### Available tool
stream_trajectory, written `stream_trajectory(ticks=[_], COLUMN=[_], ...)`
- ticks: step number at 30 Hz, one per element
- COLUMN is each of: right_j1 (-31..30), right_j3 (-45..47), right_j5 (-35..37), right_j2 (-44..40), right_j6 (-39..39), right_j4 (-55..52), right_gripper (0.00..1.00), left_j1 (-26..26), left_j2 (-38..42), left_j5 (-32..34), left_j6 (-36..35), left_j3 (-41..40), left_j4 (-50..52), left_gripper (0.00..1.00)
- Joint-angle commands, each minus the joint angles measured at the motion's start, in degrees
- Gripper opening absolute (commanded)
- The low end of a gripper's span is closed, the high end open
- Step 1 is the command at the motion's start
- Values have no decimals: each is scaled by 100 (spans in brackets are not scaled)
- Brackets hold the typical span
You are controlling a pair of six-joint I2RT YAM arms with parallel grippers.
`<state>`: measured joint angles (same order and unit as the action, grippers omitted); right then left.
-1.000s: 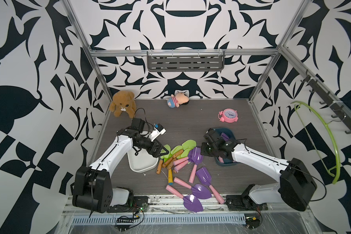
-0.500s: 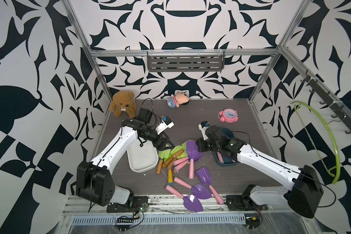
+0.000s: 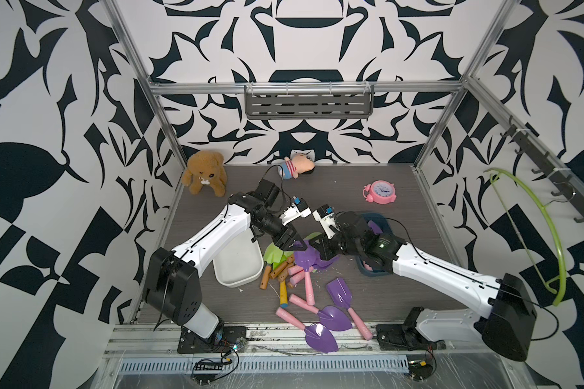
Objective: Sort the small shovels by color and place them into the storage box
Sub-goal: Pick up the shovel from the center of the board.
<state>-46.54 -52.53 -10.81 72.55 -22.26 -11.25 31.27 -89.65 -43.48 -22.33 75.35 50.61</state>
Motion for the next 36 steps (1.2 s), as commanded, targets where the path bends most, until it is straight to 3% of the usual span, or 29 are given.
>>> stream_trajectory(ticks=[1, 5, 11, 13, 16, 17, 20, 26, 36], right_j1=[-12, -12, -11, -13, -28, -45, -212, -640, -865], right_j3=[-254, -291, -371, -397, -433, -427, -429, -710, -1278], right_j5=[-36, -91, -68, 106, 591, 705, 1063, 1136, 1088], right_j2=[-221, -285, -341, -410, -550, -589, -596, -102, 793], right_j6=[166, 238, 366, 366, 252, 231, 182, 329, 615], right_j4=[467, 557, 547, 435, -80, -276, -958, -1566, -1690], right_gripper=[0, 0, 0, 5, 33, 36, 36, 37, 38], left_j1=[1, 2, -4, -18, -82, -115, -245, -305, -332], left_j2=[-19, 0, 48, 120, 261, 293, 325, 313, 314], left_j5=[-48, -105, -110, 31, 476, 659, 1271, 1525, 1567], left_j6=[208, 297, 538, 789, 1368, 1604, 2447, 3412, 4107], left_j3=[-108, -222, -273, -331, -437, -464, -478, -314, -123], left_j4=[-146, -244, -339, -474, -785, -879, -1067, -1114, -1005], left_gripper=[51, 38, 0, 0, 0, 0, 0, 0, 0])
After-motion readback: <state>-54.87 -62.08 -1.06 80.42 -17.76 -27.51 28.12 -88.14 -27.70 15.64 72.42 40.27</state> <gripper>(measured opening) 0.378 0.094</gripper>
